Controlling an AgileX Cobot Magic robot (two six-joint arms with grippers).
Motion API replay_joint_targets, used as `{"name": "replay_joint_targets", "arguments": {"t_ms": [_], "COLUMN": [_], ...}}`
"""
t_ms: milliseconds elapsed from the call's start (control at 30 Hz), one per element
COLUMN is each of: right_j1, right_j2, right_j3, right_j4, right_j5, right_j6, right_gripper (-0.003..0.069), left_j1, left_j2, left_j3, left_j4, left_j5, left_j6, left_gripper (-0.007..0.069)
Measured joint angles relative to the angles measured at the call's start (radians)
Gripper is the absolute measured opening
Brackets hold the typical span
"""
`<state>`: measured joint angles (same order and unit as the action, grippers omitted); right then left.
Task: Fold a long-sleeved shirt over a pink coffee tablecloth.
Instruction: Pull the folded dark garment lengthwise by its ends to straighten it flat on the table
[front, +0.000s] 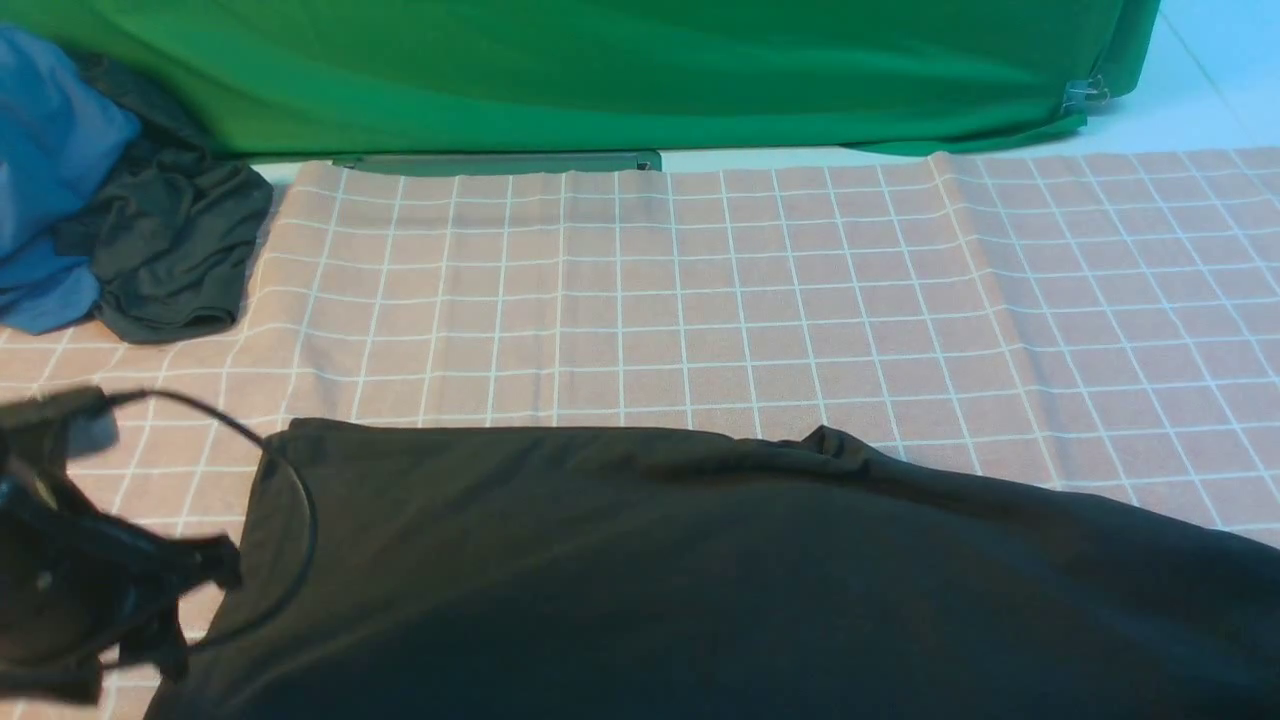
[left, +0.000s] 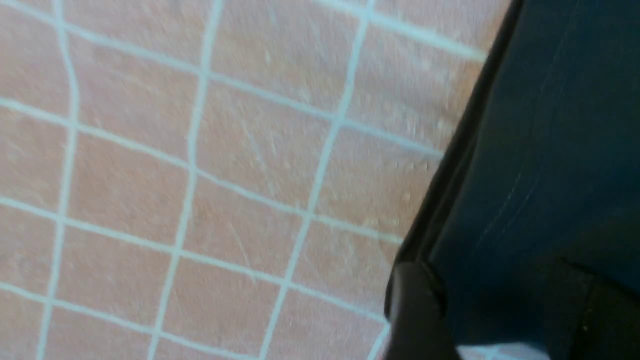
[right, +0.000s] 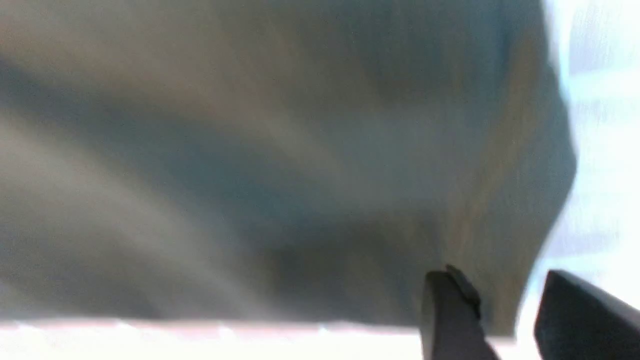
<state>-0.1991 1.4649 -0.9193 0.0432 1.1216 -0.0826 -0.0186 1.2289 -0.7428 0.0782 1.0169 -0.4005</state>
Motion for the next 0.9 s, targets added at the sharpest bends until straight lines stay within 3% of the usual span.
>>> {"name": "replay_joint_targets", "arguments": {"t_ms": [133, 167, 233, 300, 333, 367, 433, 600, 900], "right_j1": [0.076, 0.148, 0.223, 0.324, 0.333, 0.39, 0.467, 0.558, 0.563], "right_j2": [-0.004, 0.003, 0.022, 0.066, 0.077, 0.12, 0.195, 0.345, 0.451], "right_j3": [-0.085, -0.12, -0.149, -0.181, -0.186, -0.201, -0.214, -0.23, -0.243], "right_j4": [0.162, 0.216, 0.246, 0.263, 0.264, 0.269, 0.277, 0.276, 0.267], "right_j5": [-0.102, -0.174, -0.229, -0.261, -0.262, -0.271, -0.282, -0.345, -0.606], "right_j6": [-0.126, -0.182, -0.225, -0.294, -0.301, -0.338, -0.366, -0.385, -0.31], "right_gripper": [0.026, 0.0259, 0.0265, 0.0278, 0.0279, 0.0276, 0.0237, 0.0062, 0.0036], "left_j1": [0.0, 0.0, 0.0, 0.0, 0.0, 0.0, 0.0, 0.0, 0.0], "left_j2": [0.0, 0.0, -0.001, 0.0, 0.001, 0.003, 0.011, 0.025, 0.027], "left_j3": [-0.062, -0.082, -0.088, -0.089, -0.089, -0.089, -0.088, -0.043, 0.017], "left_j4": [-0.054, -0.154, -0.232, -0.332, -0.339, -0.381, -0.406, -0.411, -0.406], "left_j5": [-0.018, -0.039, -0.053, -0.068, -0.069, -0.07, -0.07, -0.091, -0.146], "left_j6": [0.011, 0.081, 0.137, 0.201, 0.204, 0.228, 0.236, 0.247, 0.248], "left_gripper": [0.0422, 0.0373, 0.0293, 0.0146, 0.0133, 0.0061, 0.0024, 0.0012, 0.0012]}}
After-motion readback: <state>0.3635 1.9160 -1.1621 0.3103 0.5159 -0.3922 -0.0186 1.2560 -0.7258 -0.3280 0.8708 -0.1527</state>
